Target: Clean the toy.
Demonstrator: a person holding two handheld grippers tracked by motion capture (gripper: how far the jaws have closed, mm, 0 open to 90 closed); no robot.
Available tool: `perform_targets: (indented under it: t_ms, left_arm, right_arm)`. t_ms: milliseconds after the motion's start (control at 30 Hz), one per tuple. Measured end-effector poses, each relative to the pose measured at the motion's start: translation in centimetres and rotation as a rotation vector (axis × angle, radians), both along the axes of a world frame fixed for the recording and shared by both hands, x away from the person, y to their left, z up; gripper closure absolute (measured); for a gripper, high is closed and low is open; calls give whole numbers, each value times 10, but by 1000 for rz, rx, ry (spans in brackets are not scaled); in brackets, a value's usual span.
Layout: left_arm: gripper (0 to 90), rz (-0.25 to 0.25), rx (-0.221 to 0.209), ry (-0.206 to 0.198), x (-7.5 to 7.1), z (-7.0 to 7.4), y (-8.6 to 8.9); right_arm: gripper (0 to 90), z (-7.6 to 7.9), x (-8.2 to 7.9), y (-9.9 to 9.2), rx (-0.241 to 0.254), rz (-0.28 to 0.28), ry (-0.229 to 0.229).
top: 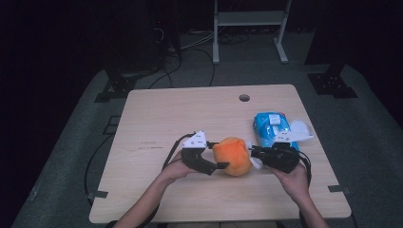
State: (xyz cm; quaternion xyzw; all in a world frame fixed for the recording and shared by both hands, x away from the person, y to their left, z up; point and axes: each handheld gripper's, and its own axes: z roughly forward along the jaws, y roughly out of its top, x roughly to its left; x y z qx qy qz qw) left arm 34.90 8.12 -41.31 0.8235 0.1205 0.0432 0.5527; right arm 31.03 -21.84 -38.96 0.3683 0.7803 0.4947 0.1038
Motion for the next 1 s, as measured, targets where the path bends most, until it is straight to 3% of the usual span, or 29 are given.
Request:
perform_targets:
  t_ms: [67, 233, 367, 467, 600, 700, 800, 900, 1000]
  left_arm:
    - [237, 20, -28, 2, -3, 5, 10]
    - [256, 26, -2, -16, -10, 11, 26]
    - [256, 58, 76, -46, -10, -3, 23]
    - [268, 100, 57, -36, -7, -8, 21]
    - [280, 114, 56, -25, -4, -8, 21]
    - [280, 120, 53, -26, -4, -9, 18]
    - [279, 125, 53, -23, -5, -8, 16]
    - [258, 110, 54, -30, -6, -8, 15]
    - [180, 86, 42, -45, -4, -6, 20]
  right_arm:
    - [795, -1, 3, 8, 4, 22, 11]
    - [794, -11, 9, 26, -5, 65, 56]
    - [794, -29, 20, 30, -9, 64, 119]
    - [794, -35, 24, 26, 17, 43, 137]
    - [794, -26, 23, 17, 51, 6, 103]
    - [793, -12, 17, 17, 76, 14, 44]
    - [793, 0, 11, 24, 66, 25, -23]
    - [790, 4, 12, 34, 29, 37, -45]
    - [790, 0, 15, 39, 0, 38, -45]
